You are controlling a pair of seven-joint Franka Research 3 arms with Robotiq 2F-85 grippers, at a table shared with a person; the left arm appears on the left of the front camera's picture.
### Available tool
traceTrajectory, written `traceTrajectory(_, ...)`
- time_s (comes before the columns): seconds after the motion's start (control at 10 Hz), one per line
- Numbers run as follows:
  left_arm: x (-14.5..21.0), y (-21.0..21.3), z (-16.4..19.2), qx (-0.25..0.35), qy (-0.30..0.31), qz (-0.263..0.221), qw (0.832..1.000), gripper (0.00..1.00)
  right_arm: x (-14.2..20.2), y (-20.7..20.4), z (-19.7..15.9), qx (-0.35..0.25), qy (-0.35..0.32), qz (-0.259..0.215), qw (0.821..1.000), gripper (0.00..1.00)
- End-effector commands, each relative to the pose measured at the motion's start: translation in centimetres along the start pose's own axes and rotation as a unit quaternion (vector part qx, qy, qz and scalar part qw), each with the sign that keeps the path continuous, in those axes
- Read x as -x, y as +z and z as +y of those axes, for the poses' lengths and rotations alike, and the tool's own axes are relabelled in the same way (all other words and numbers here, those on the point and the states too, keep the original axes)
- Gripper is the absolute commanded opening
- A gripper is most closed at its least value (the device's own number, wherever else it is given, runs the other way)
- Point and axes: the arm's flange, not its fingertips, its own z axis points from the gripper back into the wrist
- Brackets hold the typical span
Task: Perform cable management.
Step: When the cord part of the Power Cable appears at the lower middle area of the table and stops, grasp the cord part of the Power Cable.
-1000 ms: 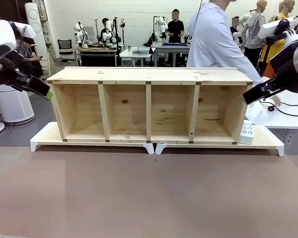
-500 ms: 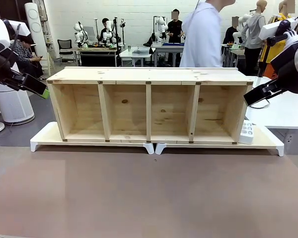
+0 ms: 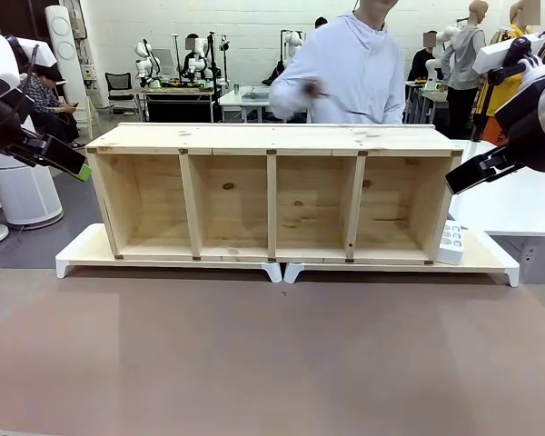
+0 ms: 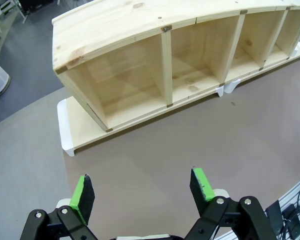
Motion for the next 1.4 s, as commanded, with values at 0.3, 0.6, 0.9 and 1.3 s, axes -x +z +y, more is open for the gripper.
traceTrajectory(0.3,-0.03,-0.10,-0.06,0.000,0.001,0.001,1.000,1.00,-0.11,0.00,-0.06,0.000,-0.001,-0.004,1.000,1.00)
traceTrajectory(0.6,-0.03,-0.10,-0.06,0.000,0.001,0.001,1.000,1.00,-0.11,0.00,-0.06,0.000,-0.001,-0.004,1.000,1.00)
traceTrajectory(0.9,-0.03,-0.10,-0.06,0.000,0.001,0.001,1.000,1.00,-0.11,0.00,-0.06,0.000,-0.001,-0.004,1.000,1.00)
traceTrajectory(1.3,-0.03,-0.10,-0.06,0.000,0.001,0.001,1.000,1.00,-0.11,0.00,-0.06,0.000,-0.001,-0.004,1.000,1.00)
